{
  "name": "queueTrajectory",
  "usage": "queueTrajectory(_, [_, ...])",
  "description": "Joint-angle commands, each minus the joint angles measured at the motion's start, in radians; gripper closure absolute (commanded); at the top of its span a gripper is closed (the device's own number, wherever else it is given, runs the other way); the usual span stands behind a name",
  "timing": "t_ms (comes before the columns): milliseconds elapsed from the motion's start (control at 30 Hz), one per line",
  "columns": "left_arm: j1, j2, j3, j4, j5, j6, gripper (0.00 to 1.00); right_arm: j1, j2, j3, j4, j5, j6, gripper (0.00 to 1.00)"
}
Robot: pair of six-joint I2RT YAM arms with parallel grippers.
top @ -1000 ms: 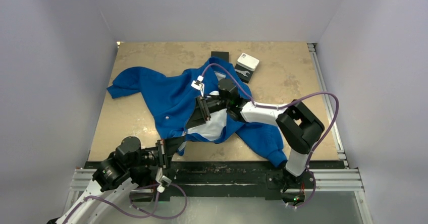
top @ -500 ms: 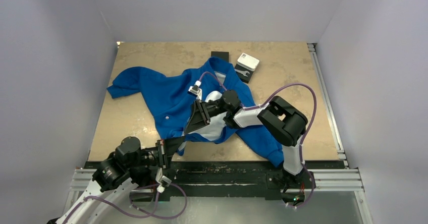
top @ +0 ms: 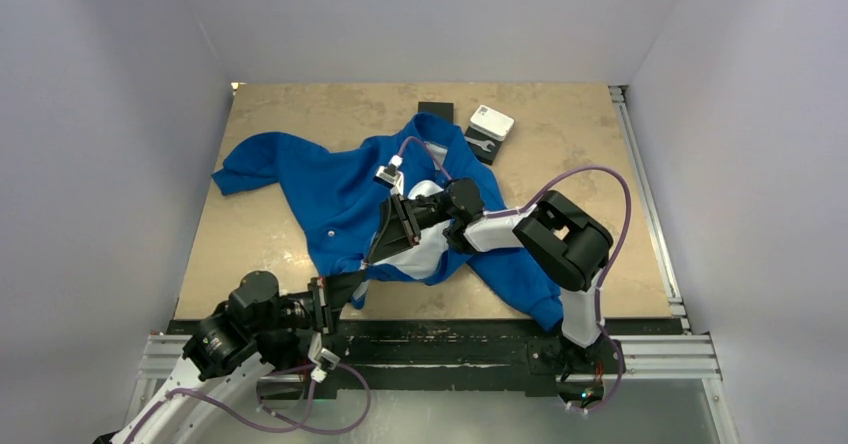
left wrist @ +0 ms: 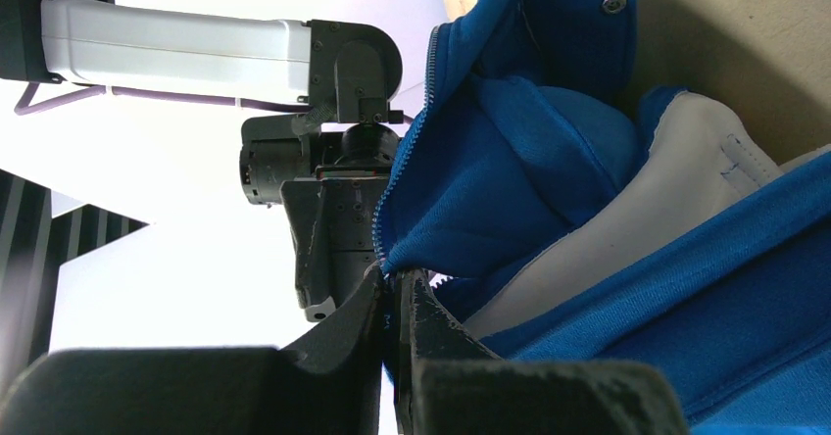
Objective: Zip up the jacket
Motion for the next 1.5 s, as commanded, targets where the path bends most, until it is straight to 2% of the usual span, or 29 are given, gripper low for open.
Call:
queueTrajectory(0, [-0.004, -0.010, 0.005, 0.014, 0.014, 0.136, 1.00, -0.005, -0.043, 0.024, 0.011, 0.011, -0.030, 0.63])
queueTrajectory(133, [-0.004, -0.008, 0.005, 0.017, 0.009, 0.132, 1.00, -0.005, -0.045, 0.028, -0.009, 0.013, -0.047, 0.64])
queueTrajectory(267, [-0.005, -0.008, 0.002, 0.018, 0.009, 0.132, 1.00, -0.005, -0.041, 0.030, -0.013, 0.009, -0.048, 0.74])
queueTrajectory(333, [-0.004, -0.008, 0.002, 0.019, 0.009, 0.131, 1.00, -0.005, -0.042, 0.029, -0.013, 0.004, -0.048, 0.82])
queueTrajectory(400, [-0.004, -0.007, 0.005, 0.021, 0.011, 0.129, 1.00, -0.009, -0.045, 0.028, -0.013, 0.000, -0.049, 0.96])
queueTrajectory(433, [-0.005, -0.006, 0.004, 0.024, 0.011, 0.128, 1.00, -0.010, -0.046, 0.028, -0.016, -0.001, -0.052, 1.00])
queueTrajectory(567, [-0.004, -0.002, 0.004, 0.033, 0.010, 0.124, 1.00, -0.017, -0.067, 0.026, -0.074, -0.013, -0.103, 1.00])
queueTrajectory(700, [-0.005, 0.000, 0.002, 0.038, 0.008, 0.121, 1.00, -0.022, -0.122, 0.048, -0.346, -0.021, -0.284, 1.00])
queueTrajectory(833, [-0.004, 0.006, 0.004, 0.049, 0.002, 0.115, 1.00, -0.022, -0.180, 0.102, -0.754, 0.004, -0.623, 1.00])
queueTrajectory(867, [-0.004, 0.007, 0.004, 0.050, 0.003, 0.115, 1.00, -0.022, -0.186, 0.125, -0.886, 0.023, -0.716, 0.92])
queueTrajectory(933, [-0.004, 0.008, 0.001, 0.052, 0.004, 0.113, 1.00, -0.022, -0.201, 0.195, -1.164, 0.105, -0.937, 0.60])
queueTrajectory(1000, [-0.004, 0.004, 0.000, 0.054, 0.009, 0.097, 0.96, -0.025, -0.215, 0.270, -1.365, 0.211, -1.092, 0.41])
queueTrajectory(1067, [-0.004, -0.002, 0.004, 0.064, 0.009, 0.055, 0.76, -0.025, -0.228, 0.320, -1.480, 0.326, -1.160, 0.08])
queueTrajectory(1100, [-0.005, -0.004, 0.008, 0.073, 0.007, 0.013, 0.65, -0.025, -0.236, 0.346, -1.537, 0.424, -1.195, 0.02])
queueTrajectory(1133, [-0.005, -0.006, 0.015, 0.081, 0.001, -0.036, 0.61, -0.025, -0.243, 0.371, -1.597, 0.491, -1.231, 0.01])
queueTrajectory(1200, [-0.003, -0.004, 0.035, 0.083, -0.023, -0.150, 0.60, -0.025, -0.279, 0.390, -1.637, 0.592, -1.249, 0.01])
queueTrajectory(1233, [-0.004, -0.002, 0.049, 0.076, -0.030, -0.209, 0.60, -0.025, -0.310, 0.381, -1.608, 0.647, -1.232, 0.01])
queueTrajectory(1267, [-0.003, -0.001, 0.064, 0.063, -0.032, -0.267, 0.60, -0.025, -0.353, 0.335, -1.535, 0.743, -1.140, 0.01])
queueTrajectory(1300, [-0.004, -0.001, 0.079, 0.033, -0.028, -0.304, 0.60, -0.040, -0.381, 0.323, -1.492, 0.746, -1.060, 0.01])
queueTrajectory(1333, [-0.002, 0.000, 0.095, -0.005, -0.022, -0.329, 0.60, -0.064, -0.393, 0.332, -1.514, 0.690, -1.089, 0.01])
queueTrajectory(1400, [-0.002, -0.002, 0.118, -0.107, -0.002, -0.361, 0.60, -0.079, -0.392, 0.303, -1.491, 0.675, -1.079, 0.01])
queueTrajectory(1467, [-0.002, -0.004, 0.128, -0.198, 0.011, -0.366, 0.58, -0.080, -0.372, 0.312, -1.554, 0.761, -1.121, 0.01])
